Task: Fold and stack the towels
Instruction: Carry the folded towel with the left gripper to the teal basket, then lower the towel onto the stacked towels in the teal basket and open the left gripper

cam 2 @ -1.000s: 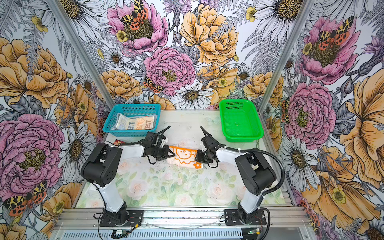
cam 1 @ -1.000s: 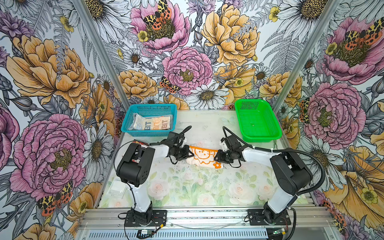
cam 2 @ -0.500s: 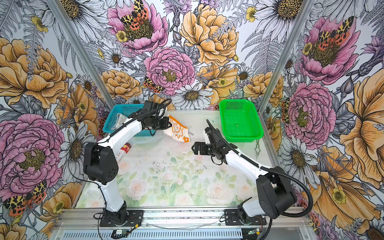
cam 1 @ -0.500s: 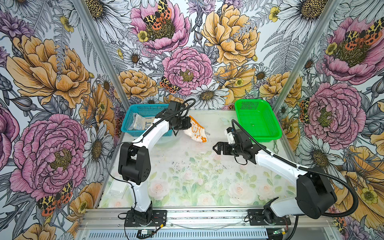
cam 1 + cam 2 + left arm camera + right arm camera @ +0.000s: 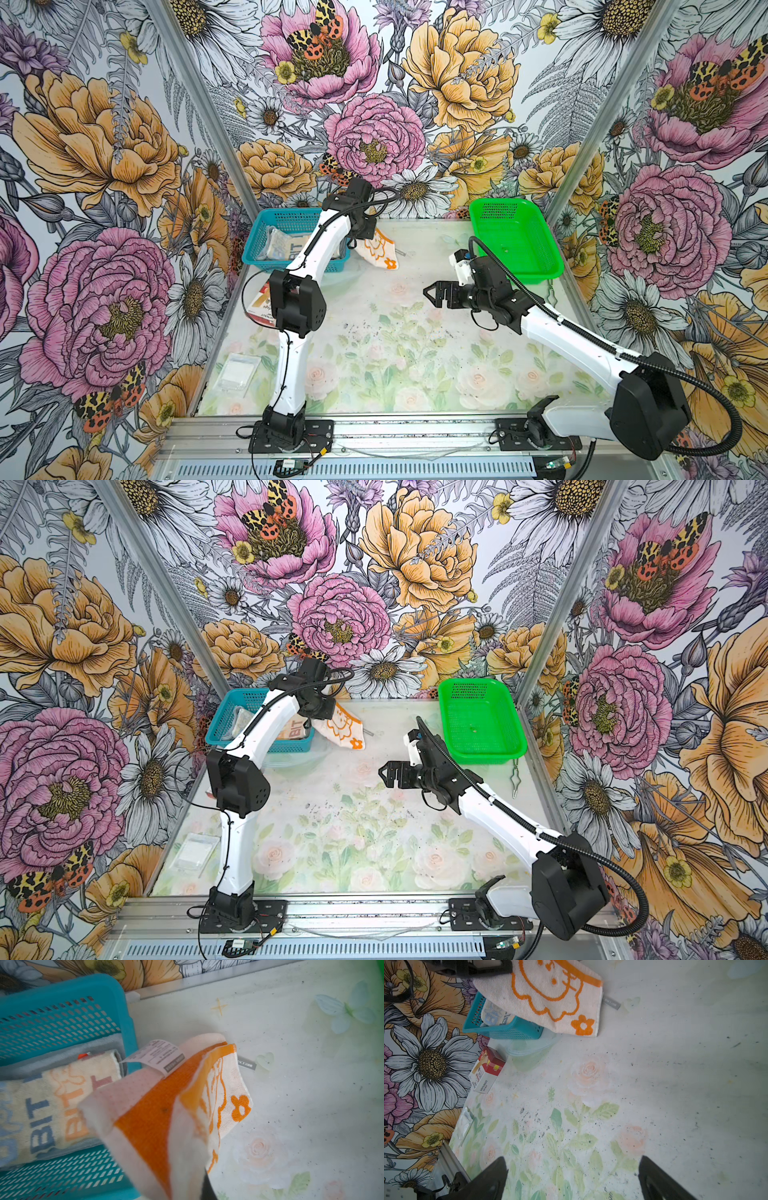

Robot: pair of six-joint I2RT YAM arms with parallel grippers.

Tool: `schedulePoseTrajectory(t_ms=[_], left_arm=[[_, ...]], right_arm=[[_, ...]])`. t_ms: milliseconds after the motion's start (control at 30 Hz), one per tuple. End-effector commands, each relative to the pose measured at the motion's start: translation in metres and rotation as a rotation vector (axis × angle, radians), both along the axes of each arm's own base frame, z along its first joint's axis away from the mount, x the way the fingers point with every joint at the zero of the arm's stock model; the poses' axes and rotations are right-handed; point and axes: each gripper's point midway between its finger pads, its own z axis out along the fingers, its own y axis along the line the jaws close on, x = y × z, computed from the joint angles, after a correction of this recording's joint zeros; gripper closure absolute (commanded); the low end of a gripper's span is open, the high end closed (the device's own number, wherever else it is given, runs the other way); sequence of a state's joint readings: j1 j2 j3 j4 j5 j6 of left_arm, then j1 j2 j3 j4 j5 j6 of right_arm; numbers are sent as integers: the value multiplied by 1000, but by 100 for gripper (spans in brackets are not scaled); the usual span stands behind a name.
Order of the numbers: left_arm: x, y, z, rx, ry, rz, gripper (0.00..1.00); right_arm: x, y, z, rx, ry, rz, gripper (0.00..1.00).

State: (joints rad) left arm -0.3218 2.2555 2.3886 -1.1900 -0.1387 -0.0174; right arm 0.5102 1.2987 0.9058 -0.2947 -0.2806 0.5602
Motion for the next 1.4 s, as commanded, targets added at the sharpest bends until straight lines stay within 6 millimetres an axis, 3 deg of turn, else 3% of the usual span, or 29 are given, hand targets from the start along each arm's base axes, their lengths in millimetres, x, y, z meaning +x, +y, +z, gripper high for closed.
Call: schedulePoseTrajectory(t_ms=[0, 333, 600, 1067, 1233, 1367], left_arm=[[1, 40, 14, 169, -13, 61, 100], [18, 95, 36, 456, -91, 177, 100], [27, 127, 32, 523, -81, 230, 100], [51, 183, -16, 455, -13, 307, 100], [64, 210, -49, 396, 11, 348, 100], [68, 216, -69, 361, 32, 357, 100]], right_arm=[[-4, -3, 4, 11, -9, -19, 1], [-8, -4, 8, 27, -9, -25, 1], [-13, -6, 7, 40, 1, -31, 1], [-16, -7, 2, 49, 29, -48, 1], [-13, 0, 6, 54, 33, -42, 1], [-12, 1, 4, 45, 36, -51, 1]])
